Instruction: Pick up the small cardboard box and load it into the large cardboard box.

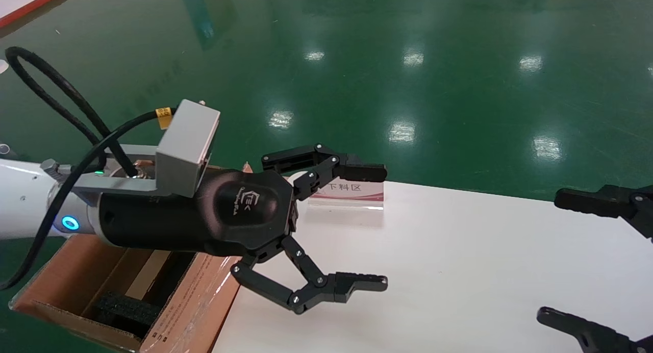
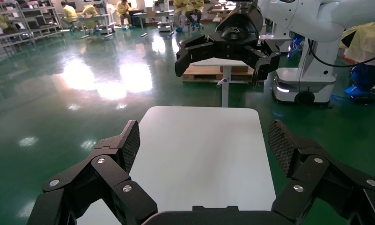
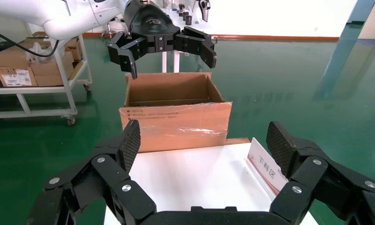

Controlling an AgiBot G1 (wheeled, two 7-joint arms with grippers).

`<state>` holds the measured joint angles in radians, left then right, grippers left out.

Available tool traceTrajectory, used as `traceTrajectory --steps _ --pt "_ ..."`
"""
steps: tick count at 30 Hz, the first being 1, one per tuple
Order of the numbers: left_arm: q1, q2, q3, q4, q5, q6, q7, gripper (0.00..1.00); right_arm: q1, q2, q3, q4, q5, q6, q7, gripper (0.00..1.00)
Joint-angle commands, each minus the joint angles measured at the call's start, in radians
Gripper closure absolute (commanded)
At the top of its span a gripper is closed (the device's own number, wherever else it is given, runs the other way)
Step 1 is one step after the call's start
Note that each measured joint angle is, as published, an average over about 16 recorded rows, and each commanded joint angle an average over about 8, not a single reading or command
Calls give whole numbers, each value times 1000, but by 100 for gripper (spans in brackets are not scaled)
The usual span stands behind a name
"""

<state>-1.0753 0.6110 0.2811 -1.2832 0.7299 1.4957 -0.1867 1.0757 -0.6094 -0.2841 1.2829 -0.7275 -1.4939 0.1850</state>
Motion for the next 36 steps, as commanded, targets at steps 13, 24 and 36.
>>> traceTrajectory --steps 13,24,36 --pt "1 0 0 0 -1 0 1 0 -1 -2 4 1 -3 -1 2 0" --pt "2 0 -2 0 -2 0 1 0 -1 -2 5 1 -3 -1 3 0" --pt "1 -1 0 0 -1 -1 1 0 -1 -2 5 1 -3 -1 3 0"
